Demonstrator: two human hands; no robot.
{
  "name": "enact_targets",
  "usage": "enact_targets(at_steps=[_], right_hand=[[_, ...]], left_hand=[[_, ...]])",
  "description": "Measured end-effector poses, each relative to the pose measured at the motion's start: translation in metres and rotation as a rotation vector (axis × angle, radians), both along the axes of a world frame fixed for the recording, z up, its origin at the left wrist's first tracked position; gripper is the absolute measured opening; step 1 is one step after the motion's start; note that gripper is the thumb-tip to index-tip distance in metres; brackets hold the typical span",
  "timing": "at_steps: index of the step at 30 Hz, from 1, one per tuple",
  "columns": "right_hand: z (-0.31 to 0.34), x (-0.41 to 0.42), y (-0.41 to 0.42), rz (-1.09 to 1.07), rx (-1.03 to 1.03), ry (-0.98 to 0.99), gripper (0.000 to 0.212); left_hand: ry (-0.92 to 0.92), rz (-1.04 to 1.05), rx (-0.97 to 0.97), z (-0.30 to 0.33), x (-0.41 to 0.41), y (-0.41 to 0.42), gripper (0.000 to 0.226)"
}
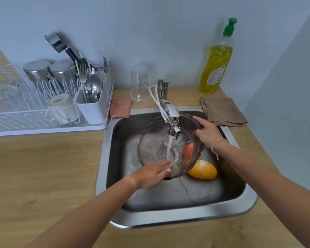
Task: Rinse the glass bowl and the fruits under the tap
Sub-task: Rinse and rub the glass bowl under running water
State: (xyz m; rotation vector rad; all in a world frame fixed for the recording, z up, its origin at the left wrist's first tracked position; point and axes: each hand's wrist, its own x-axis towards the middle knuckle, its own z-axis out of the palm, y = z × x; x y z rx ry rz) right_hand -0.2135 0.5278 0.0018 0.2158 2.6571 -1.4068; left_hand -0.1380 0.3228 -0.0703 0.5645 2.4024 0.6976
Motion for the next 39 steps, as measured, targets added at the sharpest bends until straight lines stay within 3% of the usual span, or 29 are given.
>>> enact_targets(at_steps=[5, 8, 10, 17, 21, 24, 34, 36, 39], right_hand=[[0.004, 0.002, 0.005, 0.056, 0.010, -0.071, 0.056], [0.006, 0.003, 0.005, 0.036, -0.007, -0.079, 0.057], [0.007, 0.002, 0.005, 0.006, -0.033, -0.068, 0.058], [0.007, -0.007, 0.000, -0.062, -0.016, 0.049, 0.056], [0.001, -0.007, 0.000, -0.069, 0.001, 0.048, 0.057], [-0.001, -0.006, 0.001, -0.045, -0.011, 0.016, 0.058], [-0.006, -0.007, 0.007, 0.015, -0.092, -0.277, 0.060], [-0.007, -0.008, 0.007, 0.028, -0.096, -0.358, 0.060], [-0.012, -0.009, 0.010, 0.038, -0.124, -0.435, 0.060]], left_hand=[[0.288, -0.126, -0.460, -0.011, -0.016, -0.034, 0.056], [0.387, -0.134, -0.620, -0.010, -0.022, -0.039, 0.061], [0.365, -0.125, -0.558, -0.006, -0.022, -0.032, 0.062], [0.006, 0.006, 0.029, 0.006, 0.001, 0.009, 0.049], [-0.091, 0.071, 0.208, 0.007, 0.005, 0.020, 0.047], [-0.059, 0.034, 0.165, 0.005, 0.004, 0.011, 0.045], [0.282, -0.057, -0.436, -0.004, -0.024, -0.052, 0.053], [0.274, -0.007, -0.455, -0.002, -0.030, -0.057, 0.056], [0.187, 0.193, -0.306, 0.004, -0.035, -0.057, 0.059]])
